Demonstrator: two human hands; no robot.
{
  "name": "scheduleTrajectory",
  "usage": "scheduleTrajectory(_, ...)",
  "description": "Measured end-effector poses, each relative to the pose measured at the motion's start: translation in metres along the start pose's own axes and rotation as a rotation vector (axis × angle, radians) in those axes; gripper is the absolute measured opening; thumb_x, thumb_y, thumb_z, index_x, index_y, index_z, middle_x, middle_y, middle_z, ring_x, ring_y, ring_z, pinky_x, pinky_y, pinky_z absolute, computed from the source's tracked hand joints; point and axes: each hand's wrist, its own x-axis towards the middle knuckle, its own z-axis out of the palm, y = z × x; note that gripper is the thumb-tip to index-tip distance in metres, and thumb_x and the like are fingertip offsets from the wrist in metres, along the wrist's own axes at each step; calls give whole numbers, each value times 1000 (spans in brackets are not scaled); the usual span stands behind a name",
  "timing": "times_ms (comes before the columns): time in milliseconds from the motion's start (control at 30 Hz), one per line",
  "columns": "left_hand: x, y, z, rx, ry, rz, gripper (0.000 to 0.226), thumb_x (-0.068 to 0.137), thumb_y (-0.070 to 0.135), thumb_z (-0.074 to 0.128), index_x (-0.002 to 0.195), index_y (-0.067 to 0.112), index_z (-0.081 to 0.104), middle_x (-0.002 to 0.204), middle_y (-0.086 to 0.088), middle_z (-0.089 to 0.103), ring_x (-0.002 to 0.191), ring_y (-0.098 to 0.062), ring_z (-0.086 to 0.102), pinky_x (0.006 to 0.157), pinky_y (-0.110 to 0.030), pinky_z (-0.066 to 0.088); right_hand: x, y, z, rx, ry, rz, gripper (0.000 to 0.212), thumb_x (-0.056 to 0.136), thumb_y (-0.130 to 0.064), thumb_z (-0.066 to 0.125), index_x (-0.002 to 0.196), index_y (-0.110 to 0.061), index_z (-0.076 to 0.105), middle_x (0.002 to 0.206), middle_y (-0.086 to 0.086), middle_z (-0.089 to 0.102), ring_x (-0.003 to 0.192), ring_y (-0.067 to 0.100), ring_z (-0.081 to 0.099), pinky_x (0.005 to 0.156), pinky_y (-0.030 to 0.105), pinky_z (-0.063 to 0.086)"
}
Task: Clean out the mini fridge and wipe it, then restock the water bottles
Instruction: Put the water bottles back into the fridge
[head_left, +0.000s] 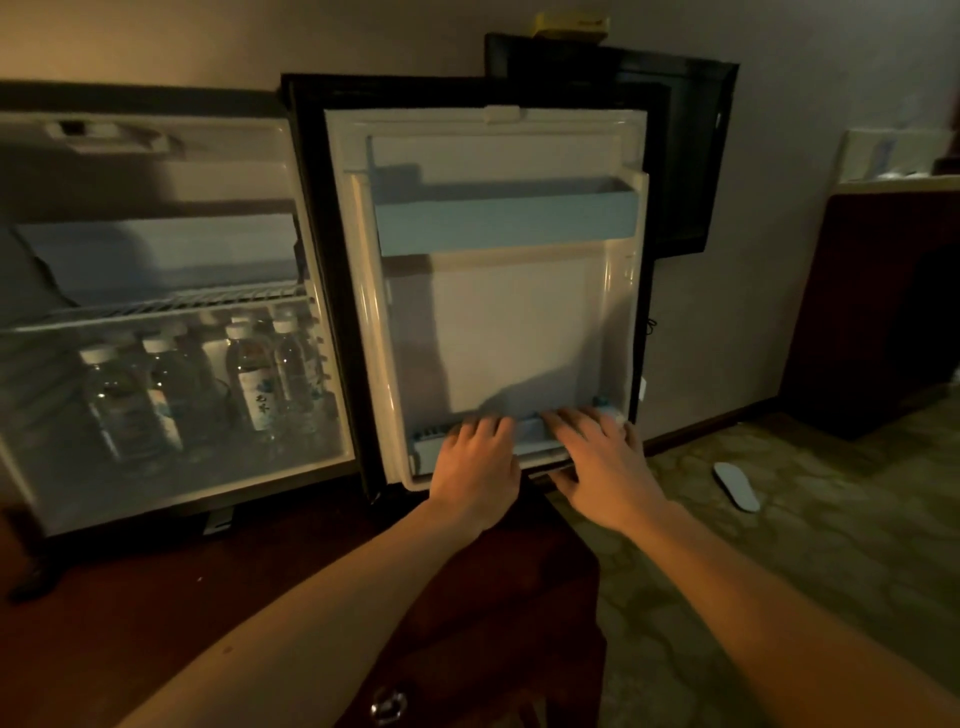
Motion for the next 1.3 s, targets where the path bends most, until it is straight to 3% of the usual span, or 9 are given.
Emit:
scheduleTrajectory(167, -31, 4, -6, 142, 10, 60, 51, 98, 38, 44, 144, 20, 33, 136, -8, 45, 126, -31, 42, 109, -42, 33, -44, -11, -15, -66, 90, -39, 66, 83, -44, 68, 143, -29, 44, 142, -8, 49, 134, 18, 40, 109, 61, 30)
scheduleTrajectory(467, -85, 26, -35, 27, 34, 195, 58, 97, 48, 46, 145, 17, 37, 141, -4, 45, 134, -24, 38, 117, -40, 26, -127, -13, -67, 125, 485, -22, 47, 85, -22, 70, 127, -8, 54, 132, 12, 48, 115, 27, 53, 92, 39, 53)
scheduleTrajectory(567, -97, 40, -44, -29, -10, 284, 56, 99, 45, 46, 145, 14, 38, 145, -4, 45, 135, -21, 38, 117, -36, 25, -139, -3, -85, 222, 474, 95, 56, 83, -23, 73, 131, -7, 49, 130, 14, 46, 110, 26, 56, 88, 29, 49)
scheduleTrajectory(767, -119, 57, -61, -93, -58, 394, 43, 101, 44, 43, 130, 14, 49, 126, -5, 57, 120, -24, 49, 110, -38, 32, -143, 2, -93, 483, 270, 313, 81, 73, -66, 56, 138, -21, 39, 119, 6, 58, 93, 17, 64, 76, 43, 59)
scheduleTrajectory(867, -134, 47, -70, -100, -51, 369, 39, 101, 46, 43, 114, 12, 56, 112, -5, 60, 106, -22, 53, 96, -31, 36, -150, -18, -94, 528, 252, 284, 77, 73, -63, 60, 133, -20, 41, 104, 1, 65, 80, 9, 65, 68, 38, 60)
scheduleTrajectory(967, -152, 37, -86, -145, -84, 324, 45, 100, 52, 40, 107, 11, 59, 103, -5, 60, 95, -21, 54, 86, -31, 41, -164, -46, -98, 520, 329, 212, 76, 76, -56, 63, 132, -10, 41, 104, 8, 67, 81, 18, 68, 63, 31, 56)
scheduleTrajectory(1133, -187, 7, -108, -164, -83, 255, 72, 92, 72, 20, 113, 16, 60, 102, -1, 61, 87, -19, 58, 76, -44, 52, -189, -106, -87, 664, 378, 131, 75, 77, -42, 68, 138, -12, 36, 124, 18, 57, 110, 31, 60, 89, 32, 49)
scheduleTrajectory(1200, -202, -11, -118, -203, -63, 237, 67, 95, 68, 21, 112, 16, 60, 102, -4, 62, 87, -22, 60, 75, -45, 52, -196, -137, -82, 680, 397, 99, 80, 81, -45, 70, 141, -3, 37, 130, 20, 51, 118, 29, 53, 103, 15, 36)
scheduleTrajectory(1300, -225, -45, -131, -258, -46, 177, 59, 96, 60, 22, 107, 16, 59, 105, -6, 62, 93, -26, 61, 77, -43, 51, -205, -186, -78, 734, 401, 78, 96, 79, -57, 68, 139, 10, 35, 133, 26, 45, 121, 22, 41, 102, -5, 16)
